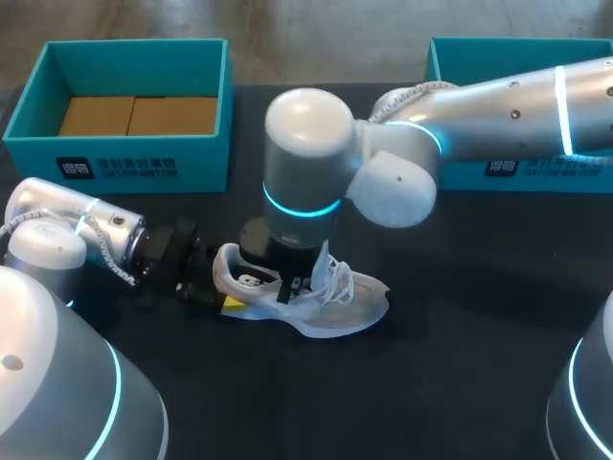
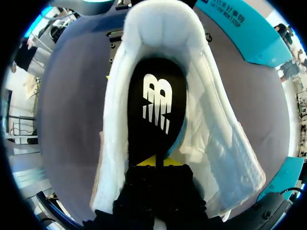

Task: Take the shoe out of the shoebox, open the shoe tongue, remove and reinsert the insole, then place the shoe into the shoebox

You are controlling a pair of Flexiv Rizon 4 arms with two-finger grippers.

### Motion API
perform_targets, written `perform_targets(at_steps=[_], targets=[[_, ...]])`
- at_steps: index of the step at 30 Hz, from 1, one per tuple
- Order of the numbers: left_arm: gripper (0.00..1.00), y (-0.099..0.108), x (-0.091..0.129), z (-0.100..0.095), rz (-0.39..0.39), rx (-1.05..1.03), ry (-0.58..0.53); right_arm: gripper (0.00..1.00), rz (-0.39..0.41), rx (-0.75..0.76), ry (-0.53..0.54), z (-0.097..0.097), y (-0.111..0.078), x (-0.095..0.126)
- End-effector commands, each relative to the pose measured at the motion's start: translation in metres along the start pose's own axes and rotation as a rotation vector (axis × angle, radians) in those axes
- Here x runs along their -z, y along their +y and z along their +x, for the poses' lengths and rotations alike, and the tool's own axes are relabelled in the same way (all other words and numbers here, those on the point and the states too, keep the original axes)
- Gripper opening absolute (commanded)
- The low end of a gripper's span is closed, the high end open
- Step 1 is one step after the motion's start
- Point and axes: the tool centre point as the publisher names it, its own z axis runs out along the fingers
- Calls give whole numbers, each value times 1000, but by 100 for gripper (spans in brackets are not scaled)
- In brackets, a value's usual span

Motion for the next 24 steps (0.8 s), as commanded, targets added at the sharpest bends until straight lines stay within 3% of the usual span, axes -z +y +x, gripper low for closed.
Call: perform_targets(at_steps=[1, 9, 24], targets=[[0, 0, -2, -3, -1, 2, -4, 0, -71, -2, -83, 17, -7, 23], [0, 0, -2, -3, -1, 2, -4, 0, -174, 19, -146, 18, 0, 47], [0, 0, -2, -3, -1, 2, -4, 0, -352, -9, -168, 11, -7, 54]])
